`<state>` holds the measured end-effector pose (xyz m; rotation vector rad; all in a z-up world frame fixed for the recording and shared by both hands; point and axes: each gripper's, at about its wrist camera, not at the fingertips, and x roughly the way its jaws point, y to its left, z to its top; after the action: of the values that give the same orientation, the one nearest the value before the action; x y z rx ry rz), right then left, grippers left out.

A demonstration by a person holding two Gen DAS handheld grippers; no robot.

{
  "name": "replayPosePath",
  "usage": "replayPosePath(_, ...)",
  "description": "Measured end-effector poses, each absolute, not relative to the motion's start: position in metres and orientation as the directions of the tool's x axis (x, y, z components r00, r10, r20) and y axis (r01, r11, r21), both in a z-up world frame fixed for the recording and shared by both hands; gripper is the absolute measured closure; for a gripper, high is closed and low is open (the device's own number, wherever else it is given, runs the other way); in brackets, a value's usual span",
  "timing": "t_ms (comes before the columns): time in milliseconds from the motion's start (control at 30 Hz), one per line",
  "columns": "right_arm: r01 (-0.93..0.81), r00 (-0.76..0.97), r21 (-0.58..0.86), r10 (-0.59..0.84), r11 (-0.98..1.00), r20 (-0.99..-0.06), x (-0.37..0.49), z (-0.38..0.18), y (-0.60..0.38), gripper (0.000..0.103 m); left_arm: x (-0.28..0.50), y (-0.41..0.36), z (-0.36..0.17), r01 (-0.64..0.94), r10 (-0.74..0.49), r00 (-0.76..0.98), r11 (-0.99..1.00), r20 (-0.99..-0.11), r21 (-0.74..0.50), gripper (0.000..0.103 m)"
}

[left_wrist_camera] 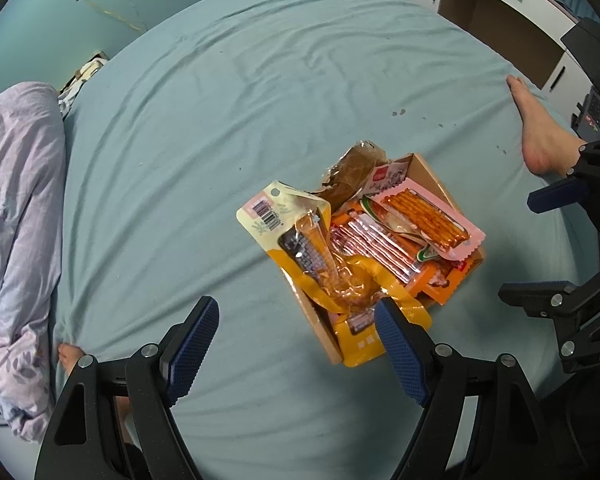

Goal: Organize snacks

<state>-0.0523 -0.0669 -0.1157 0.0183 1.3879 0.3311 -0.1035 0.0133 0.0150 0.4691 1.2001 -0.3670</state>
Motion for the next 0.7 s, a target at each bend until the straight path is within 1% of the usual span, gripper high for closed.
replayPosePath(233, -0.216, 0.137, 0.204, 0.236, 0.955, -0.962, -0.0518, -0.1173, -0.0662, 0.027, -0.1032, 0.0129, 0.0135, 0.509, -0.019, 0.323, 0.846, -0.946, 0.157, 0.022)
replayPosePath(700, -0.210, 0.124, 0.207, 0.236, 0.956, -0.964, -0.0518, -0.1202, -0.0636, 0.027, -0.1076, 0.0071, 0.0146, 0.523, 0.002, 0.366, 0.827, -0.931, 0.207, 0.022)
